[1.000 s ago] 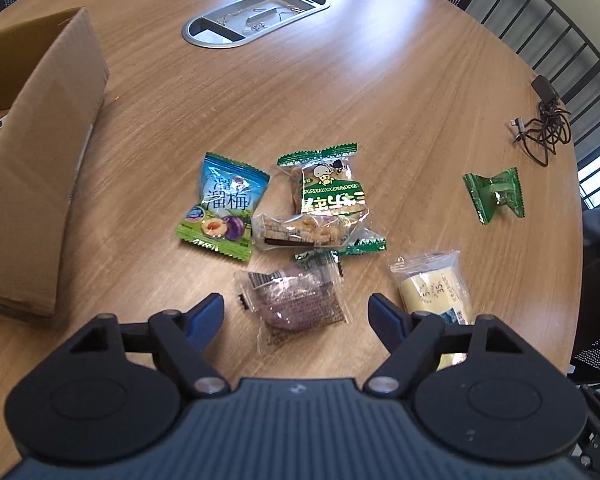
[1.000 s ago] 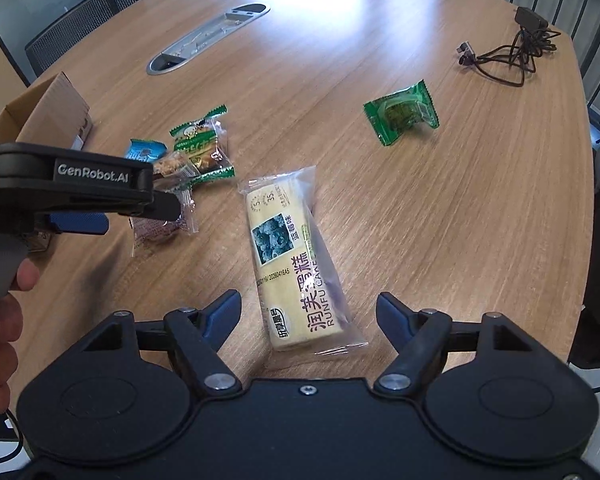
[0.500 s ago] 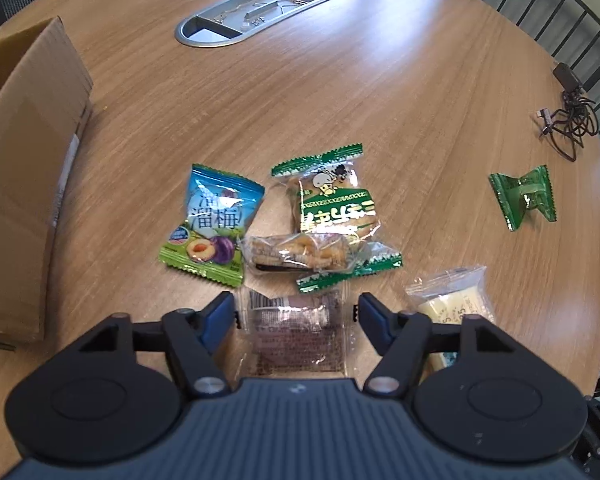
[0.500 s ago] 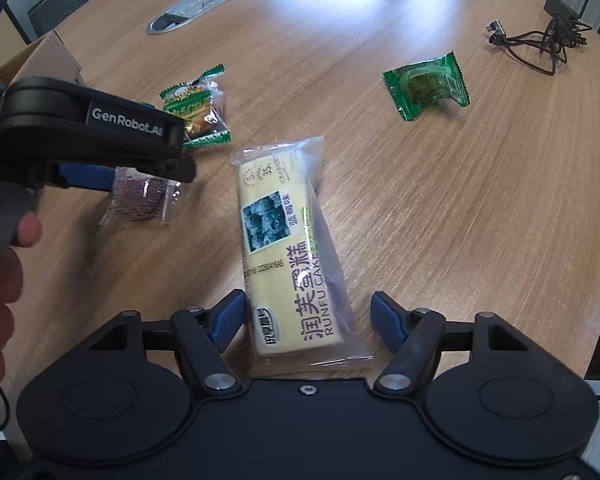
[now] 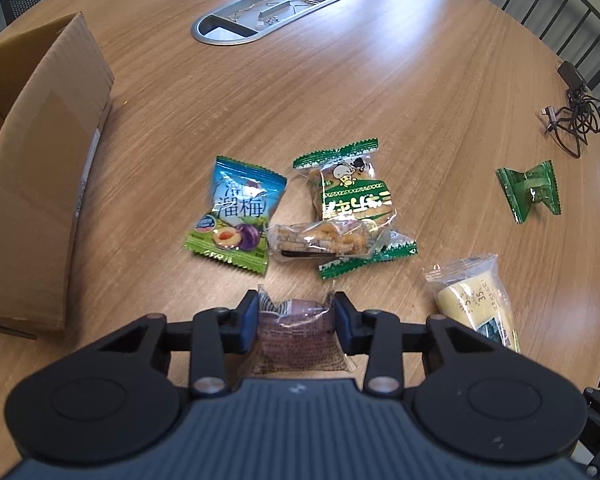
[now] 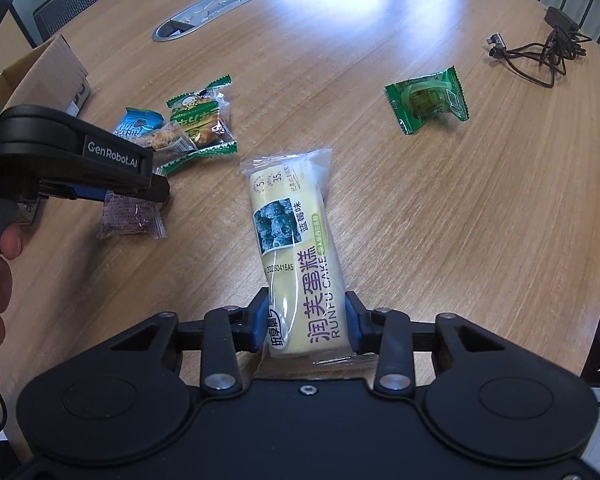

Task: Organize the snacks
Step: 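Grasp the brown wrapped cake with the left tool while the right tool grasps the cream cake bar, then carry the brown cake and cream cake bar over the cardboard box with both tools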

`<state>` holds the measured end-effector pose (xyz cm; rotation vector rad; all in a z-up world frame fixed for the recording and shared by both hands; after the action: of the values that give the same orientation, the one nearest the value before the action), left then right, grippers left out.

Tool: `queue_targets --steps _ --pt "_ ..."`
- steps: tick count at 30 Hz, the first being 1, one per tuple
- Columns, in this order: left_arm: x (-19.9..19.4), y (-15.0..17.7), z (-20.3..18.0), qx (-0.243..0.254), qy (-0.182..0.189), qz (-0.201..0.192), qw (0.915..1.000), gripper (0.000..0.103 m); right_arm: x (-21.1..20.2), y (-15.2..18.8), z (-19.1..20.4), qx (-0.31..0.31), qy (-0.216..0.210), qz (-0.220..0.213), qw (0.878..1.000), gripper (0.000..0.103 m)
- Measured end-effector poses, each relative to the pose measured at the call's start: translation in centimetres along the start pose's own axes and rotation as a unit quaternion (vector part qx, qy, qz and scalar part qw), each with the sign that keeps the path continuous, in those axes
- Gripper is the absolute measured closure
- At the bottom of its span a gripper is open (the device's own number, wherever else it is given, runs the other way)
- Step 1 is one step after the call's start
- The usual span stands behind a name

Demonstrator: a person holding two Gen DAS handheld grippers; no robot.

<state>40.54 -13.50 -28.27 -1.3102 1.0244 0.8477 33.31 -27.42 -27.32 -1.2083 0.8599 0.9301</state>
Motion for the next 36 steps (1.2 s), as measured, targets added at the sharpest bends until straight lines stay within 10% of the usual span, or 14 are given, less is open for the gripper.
queue_targets --steps 36 --pt "-12.0 4.7 0.7 -0.027 -0.013 -0.097 0.9948 0.065 -8.9 1.7 -0.1 0.000 -0.063 -0.093 0.994 0.068"
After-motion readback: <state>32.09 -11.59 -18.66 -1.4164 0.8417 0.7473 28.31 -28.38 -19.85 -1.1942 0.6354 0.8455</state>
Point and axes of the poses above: each gripper's, at about its wrist camera, not at the fingertips, and x roughly the way its jaws point, z to its left, y to its underside, the point moved 6 cm from there along x, roughly the way its jaws point, and after that the axes turned 12 degrees about x, right-handed, at the moved point
